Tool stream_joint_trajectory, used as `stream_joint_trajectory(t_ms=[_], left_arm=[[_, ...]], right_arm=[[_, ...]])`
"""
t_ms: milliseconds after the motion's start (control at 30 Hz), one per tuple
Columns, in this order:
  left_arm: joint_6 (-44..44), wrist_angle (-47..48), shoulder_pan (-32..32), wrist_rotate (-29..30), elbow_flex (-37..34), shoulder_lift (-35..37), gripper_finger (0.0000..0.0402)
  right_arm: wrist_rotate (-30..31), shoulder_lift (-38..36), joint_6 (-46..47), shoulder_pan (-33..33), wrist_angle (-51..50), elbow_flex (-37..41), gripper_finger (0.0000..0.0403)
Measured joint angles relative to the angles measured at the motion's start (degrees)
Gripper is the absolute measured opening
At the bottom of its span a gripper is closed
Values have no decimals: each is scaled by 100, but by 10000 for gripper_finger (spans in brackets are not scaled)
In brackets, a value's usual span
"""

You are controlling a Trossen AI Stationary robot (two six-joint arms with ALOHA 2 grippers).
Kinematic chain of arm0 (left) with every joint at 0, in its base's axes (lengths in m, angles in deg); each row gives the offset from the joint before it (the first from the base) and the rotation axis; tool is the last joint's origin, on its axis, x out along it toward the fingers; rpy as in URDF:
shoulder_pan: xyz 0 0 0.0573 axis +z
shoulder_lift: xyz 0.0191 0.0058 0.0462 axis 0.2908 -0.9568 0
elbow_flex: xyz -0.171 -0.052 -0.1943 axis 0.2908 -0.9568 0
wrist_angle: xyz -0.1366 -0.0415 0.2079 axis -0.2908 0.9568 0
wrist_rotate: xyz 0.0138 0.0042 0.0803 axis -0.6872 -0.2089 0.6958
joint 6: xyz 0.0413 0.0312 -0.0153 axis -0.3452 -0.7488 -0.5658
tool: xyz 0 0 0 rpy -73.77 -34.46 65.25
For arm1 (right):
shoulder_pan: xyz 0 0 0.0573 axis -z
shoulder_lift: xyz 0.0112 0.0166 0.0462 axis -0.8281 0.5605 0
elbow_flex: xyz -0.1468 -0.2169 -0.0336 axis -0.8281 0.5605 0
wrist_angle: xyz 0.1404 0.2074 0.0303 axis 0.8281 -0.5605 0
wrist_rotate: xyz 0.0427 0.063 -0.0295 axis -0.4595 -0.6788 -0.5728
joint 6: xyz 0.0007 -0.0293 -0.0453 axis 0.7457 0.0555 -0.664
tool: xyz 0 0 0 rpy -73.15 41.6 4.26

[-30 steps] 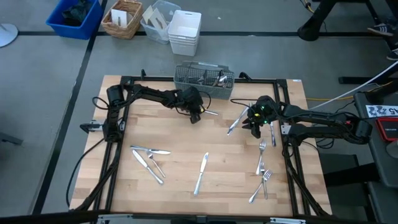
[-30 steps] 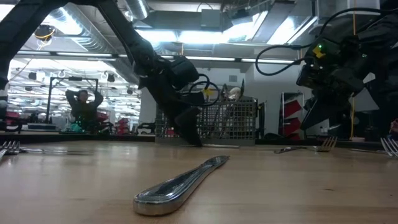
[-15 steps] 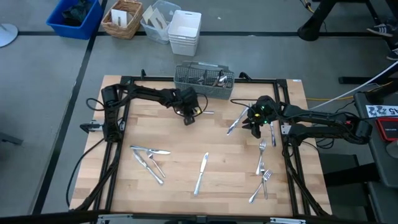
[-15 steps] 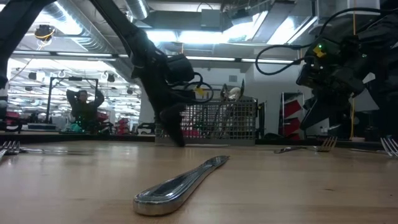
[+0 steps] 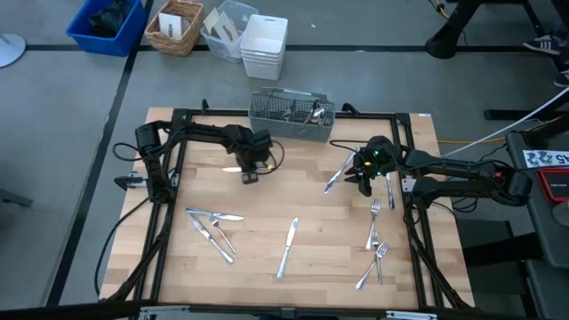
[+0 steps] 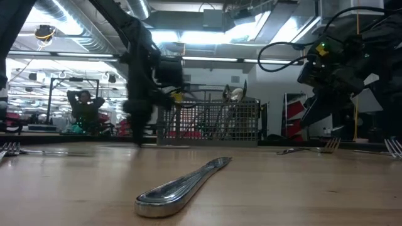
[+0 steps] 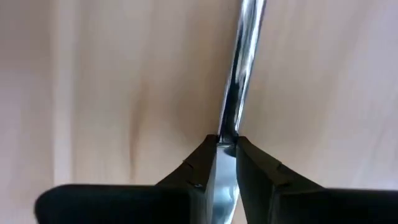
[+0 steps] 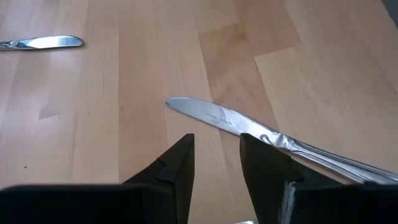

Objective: Sort silverware
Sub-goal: Put the table knife into the gray silverware organizer

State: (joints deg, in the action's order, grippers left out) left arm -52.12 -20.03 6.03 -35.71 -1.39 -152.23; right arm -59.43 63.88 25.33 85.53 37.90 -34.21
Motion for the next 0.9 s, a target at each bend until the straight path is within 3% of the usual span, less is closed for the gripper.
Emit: stream_joint_trajectory(t_ms=[267, 567, 767, 900], left_arm=[[-491, 1709, -56, 372, -22, 213, 42], [-430, 1398, -198, 386, -6, 194, 22], [1014, 1487, -197, 362, 1, 198, 32], [2315, 1646, -198, -140, 2, 209, 30]], right_arm=[[-2, 0, -1, 0, 0, 0, 131], [-4, 0, 0, 0, -3, 0, 131], [-6, 0, 2, 0, -4, -1, 131], [-7, 0, 0, 0, -4, -2, 131]])
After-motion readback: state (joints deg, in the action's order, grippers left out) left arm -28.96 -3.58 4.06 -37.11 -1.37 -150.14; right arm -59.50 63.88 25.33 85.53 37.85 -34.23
